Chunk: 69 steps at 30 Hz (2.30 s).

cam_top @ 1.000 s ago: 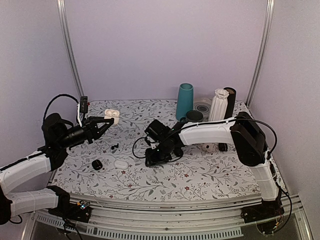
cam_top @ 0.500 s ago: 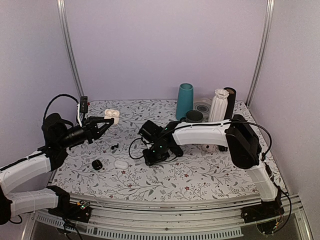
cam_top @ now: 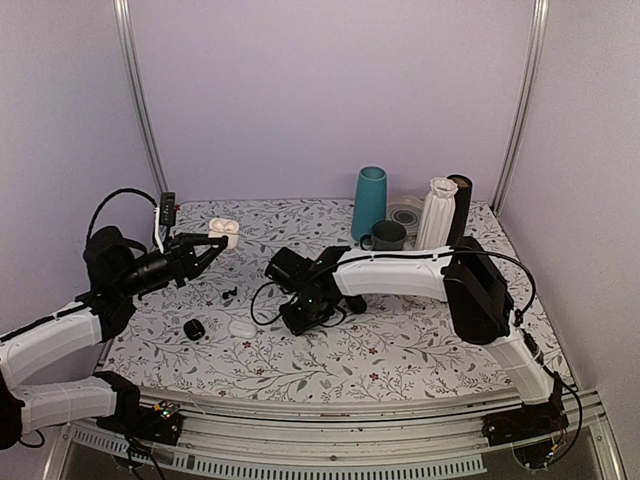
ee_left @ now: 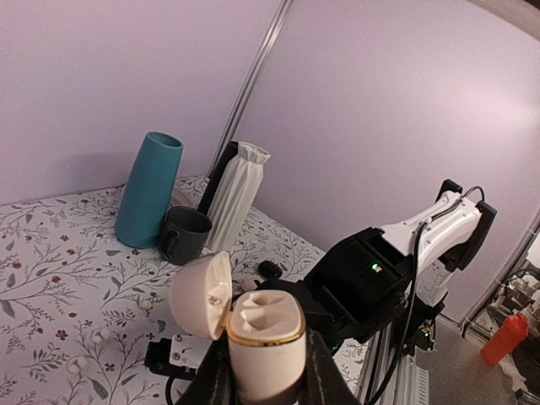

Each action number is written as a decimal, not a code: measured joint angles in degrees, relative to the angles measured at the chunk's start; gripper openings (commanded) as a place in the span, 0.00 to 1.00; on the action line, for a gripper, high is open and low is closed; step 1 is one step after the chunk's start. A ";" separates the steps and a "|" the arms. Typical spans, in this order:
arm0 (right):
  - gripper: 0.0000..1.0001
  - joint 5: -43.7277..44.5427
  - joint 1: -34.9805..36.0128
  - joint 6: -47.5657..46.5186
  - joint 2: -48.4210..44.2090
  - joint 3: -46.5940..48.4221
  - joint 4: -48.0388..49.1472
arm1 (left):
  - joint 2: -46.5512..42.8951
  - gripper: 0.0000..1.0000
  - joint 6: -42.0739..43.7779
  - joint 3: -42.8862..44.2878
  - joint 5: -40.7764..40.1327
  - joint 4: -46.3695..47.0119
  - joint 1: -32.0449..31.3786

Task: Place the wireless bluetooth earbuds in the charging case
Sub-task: Pick up the left earbud from the center of the board, then place the left earbud in the left side groove of the charging case.

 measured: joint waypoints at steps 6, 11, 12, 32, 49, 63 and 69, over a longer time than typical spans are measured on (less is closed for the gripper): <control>0.33 2.34 0.72 -0.44 1.44 2.64 -2.62 | 0.00 0.00 -0.24 0.00 0.00 0.07 0.00; 0.29 3.45 1.07 -0.70 1.95 3.34 -3.39 | 0.00 0.00 -0.31 0.00 0.00 0.17 0.00; 0.28 3.54 1.07 -0.72 1.97 3.43 -3.45 | 0.00 0.00 -0.31 0.00 0.00 0.17 0.00; 0.12 3.93 1.11 -1.92 2.23 3.69 -3.41 | 0.07 0.00 -1.14 0.00 -0.55 0.79 0.00; 0.12 1.33 -1.53 1.14 -10.62 -19.47 13.97 | 3.39 0.00 -1.75 -0.92 -3.19 1.77 -0.04; 0.12 3.43 -3.15 4.11 -27.82 -30.18 30.16 | 6.36 0.00 3.39 -3.67 -18.56 6.93 -14.03; 0.12 6.10 -3.15 5.31 -34.49 -32.41 36.70 | 6.73 0.00 7.56 -6.54 -28.98 13.09 -20.41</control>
